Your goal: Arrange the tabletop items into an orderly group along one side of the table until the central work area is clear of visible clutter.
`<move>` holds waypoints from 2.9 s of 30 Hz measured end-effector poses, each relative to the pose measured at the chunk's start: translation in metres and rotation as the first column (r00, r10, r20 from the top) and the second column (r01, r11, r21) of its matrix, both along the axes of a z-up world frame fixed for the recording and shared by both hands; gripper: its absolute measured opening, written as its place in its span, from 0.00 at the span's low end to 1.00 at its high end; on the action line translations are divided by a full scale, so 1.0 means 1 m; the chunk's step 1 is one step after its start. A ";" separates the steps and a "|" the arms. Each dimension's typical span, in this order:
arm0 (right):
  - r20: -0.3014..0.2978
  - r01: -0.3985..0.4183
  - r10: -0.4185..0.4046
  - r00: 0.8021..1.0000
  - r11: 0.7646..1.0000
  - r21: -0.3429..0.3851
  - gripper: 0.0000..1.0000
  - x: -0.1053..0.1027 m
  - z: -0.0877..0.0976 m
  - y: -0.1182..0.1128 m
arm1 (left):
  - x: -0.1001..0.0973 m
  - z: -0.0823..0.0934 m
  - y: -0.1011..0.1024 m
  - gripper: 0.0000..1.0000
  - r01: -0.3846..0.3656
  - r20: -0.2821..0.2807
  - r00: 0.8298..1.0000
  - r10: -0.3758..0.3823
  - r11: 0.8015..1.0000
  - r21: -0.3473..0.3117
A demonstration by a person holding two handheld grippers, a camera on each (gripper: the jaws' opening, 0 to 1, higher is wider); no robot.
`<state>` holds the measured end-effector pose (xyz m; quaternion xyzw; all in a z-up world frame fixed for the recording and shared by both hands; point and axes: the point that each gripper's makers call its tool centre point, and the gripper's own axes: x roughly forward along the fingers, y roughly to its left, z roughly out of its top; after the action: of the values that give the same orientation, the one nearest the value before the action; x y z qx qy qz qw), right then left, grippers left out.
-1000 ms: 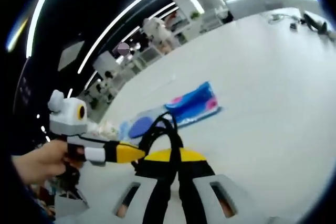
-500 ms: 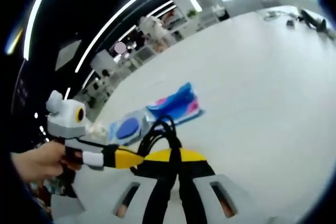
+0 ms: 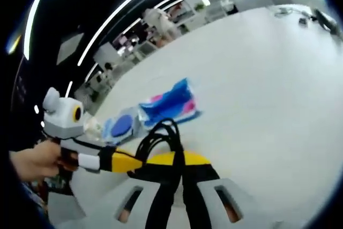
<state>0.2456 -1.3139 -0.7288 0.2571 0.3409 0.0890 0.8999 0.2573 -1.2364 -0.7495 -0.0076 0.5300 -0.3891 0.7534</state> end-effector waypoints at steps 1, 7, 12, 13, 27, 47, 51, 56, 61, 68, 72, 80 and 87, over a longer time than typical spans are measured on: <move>-0.002 -0.004 0.004 1.000 1.000 -0.004 0.00 0.000 -0.001 0.000 | 0.000 -0.001 0.000 0.08 -0.001 -0.001 1.000 0.001 1.000 0.001; -0.023 -0.031 0.030 0.999 0.999 -0.031 0.00 0.000 -0.010 0.000 | 0.002 -0.007 0.000 0.08 -0.009 -0.015 1.000 0.009 1.000 0.010; -0.029 -0.043 0.042 0.999 0.998 -0.044 0.00 0.001 -0.014 -0.003 | 0.000 -0.010 -0.001 0.08 -0.010 -0.032 0.999 0.011 1.000 0.010; -0.029 -0.042 0.040 0.999 0.998 -0.041 0.00 0.002 -0.014 -0.004 | 0.001 -0.011 -0.002 0.08 -0.012 -0.035 0.999 0.012 1.000 0.009; -0.035 -0.062 0.059 0.998 0.994 -0.086 0.01 0.006 -0.023 -0.007 | 0.002 -0.013 -0.003 0.09 -0.046 -0.046 0.998 0.045 0.999 -0.004; -0.041 -0.105 0.100 0.994 0.985 -0.134 0.02 0.006 -0.030 -0.006 | 0.002 -0.014 -0.002 0.09 -0.049 -0.047 0.998 0.049 0.999 0.005; -0.044 -0.121 0.116 0.992 0.981 -0.149 0.02 0.006 -0.030 -0.006 | 0.002 -0.014 -0.002 0.10 -0.055 -0.047 0.997 0.056 0.998 0.002; -0.037 -0.149 0.144 0.989 0.970 -0.190 0.05 0.008 -0.030 -0.006 | 0.001 -0.014 -0.002 0.11 -0.055 -0.039 0.998 0.054 0.998 -0.013; -0.036 -0.163 0.159 0.987 0.964 -0.209 0.06 0.009 -0.030 -0.006 | 0.000 -0.014 -0.003 0.12 -0.042 -0.024 0.999 0.042 0.999 -0.023; -0.033 -0.163 0.160 0.987 0.957 -0.241 0.11 0.010 -0.029 -0.009 | -0.001 -0.011 -0.005 0.20 -0.067 -0.029 0.997 0.066 0.996 -0.056; -0.023 -0.169 0.170 0.985 0.949 -0.267 0.26 0.013 -0.024 -0.011 | 0.002 -0.005 -0.006 0.35 -0.071 -0.010 0.997 0.071 0.996 -0.054; 0.000 -0.186 0.193 0.981 0.945 -0.270 0.49 0.013 -0.015 -0.007 | 0.011 0.008 -0.005 0.48 -0.077 0.032 0.996 0.080 0.994 -0.075; 0.006 -0.188 0.198 0.980 0.941 -0.281 0.50 0.011 -0.011 -0.007 | 0.009 0.015 -0.006 0.56 -0.070 0.055 0.996 0.075 0.994 -0.085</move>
<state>0.2562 -1.3205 -0.7401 0.0917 0.3580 0.1323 0.9197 0.2659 -1.2428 -0.7343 -0.0468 0.4908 -0.3831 0.7811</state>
